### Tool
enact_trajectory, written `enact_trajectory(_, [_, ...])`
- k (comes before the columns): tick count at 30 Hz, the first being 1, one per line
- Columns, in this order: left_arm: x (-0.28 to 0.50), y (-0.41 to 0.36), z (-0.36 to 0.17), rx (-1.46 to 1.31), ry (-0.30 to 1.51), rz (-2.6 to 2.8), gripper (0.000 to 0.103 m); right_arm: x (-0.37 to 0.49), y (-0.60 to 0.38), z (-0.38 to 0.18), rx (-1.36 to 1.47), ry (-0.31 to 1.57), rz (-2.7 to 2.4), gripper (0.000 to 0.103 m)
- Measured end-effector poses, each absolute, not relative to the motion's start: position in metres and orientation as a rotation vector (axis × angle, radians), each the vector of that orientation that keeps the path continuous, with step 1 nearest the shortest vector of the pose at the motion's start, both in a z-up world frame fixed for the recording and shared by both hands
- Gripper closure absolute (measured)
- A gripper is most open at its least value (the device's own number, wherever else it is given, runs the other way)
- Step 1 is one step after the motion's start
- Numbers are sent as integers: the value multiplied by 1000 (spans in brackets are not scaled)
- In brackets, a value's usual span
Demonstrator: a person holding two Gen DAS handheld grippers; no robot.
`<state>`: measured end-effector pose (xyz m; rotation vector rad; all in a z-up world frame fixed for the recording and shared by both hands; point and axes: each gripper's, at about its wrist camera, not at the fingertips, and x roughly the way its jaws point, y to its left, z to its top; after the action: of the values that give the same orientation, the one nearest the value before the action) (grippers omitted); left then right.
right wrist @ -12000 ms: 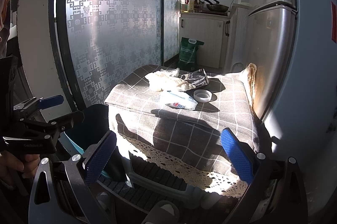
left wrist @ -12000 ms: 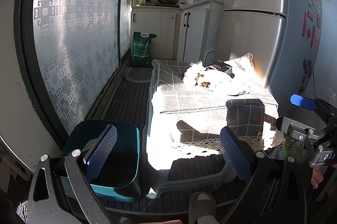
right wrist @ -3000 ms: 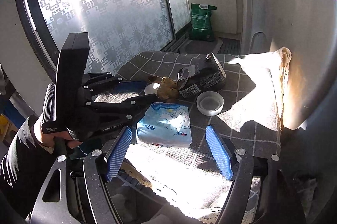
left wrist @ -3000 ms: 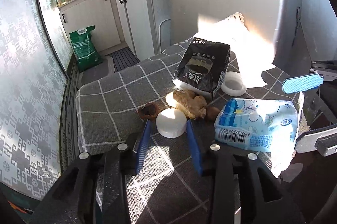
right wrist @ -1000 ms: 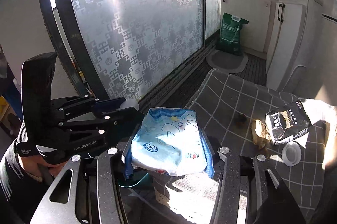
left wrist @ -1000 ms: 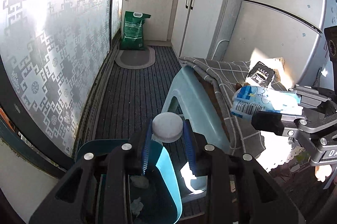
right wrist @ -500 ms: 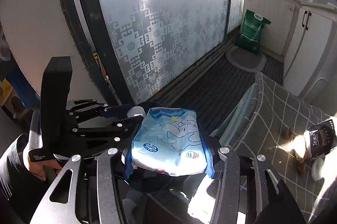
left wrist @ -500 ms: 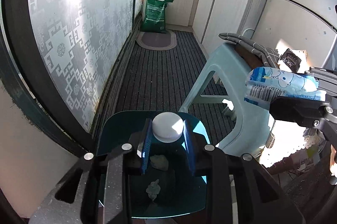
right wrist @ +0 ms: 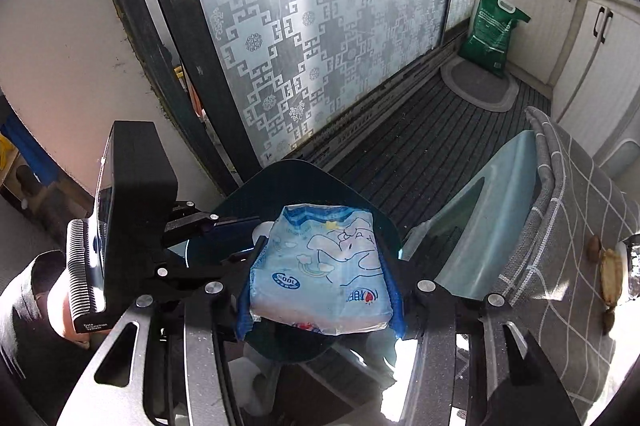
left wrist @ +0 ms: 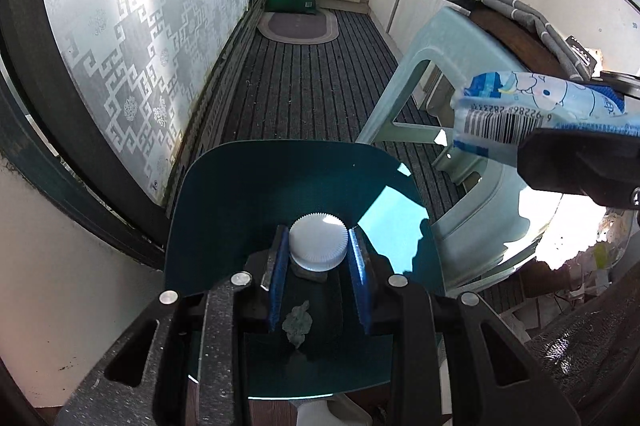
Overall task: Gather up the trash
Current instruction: 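Carry the cap and wet-wipes pack over the teal bin and release both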
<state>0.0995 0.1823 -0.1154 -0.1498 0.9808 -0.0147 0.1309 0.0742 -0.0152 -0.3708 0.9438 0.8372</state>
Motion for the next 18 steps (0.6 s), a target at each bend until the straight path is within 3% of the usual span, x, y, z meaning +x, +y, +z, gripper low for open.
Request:
enact_trajectory(12, [107,190,-160,-141,1118,-3,70,129,94,-49,-463,1024,825,52])
enact_trajectory(14, [108,193,-165,-139,1131,13,59,129,97,-54,-475,1032,821,52])
enact_trajectory(18, [106,197,-160,-142,1111,21,59,130,99,-60,-491,1045,817,52])
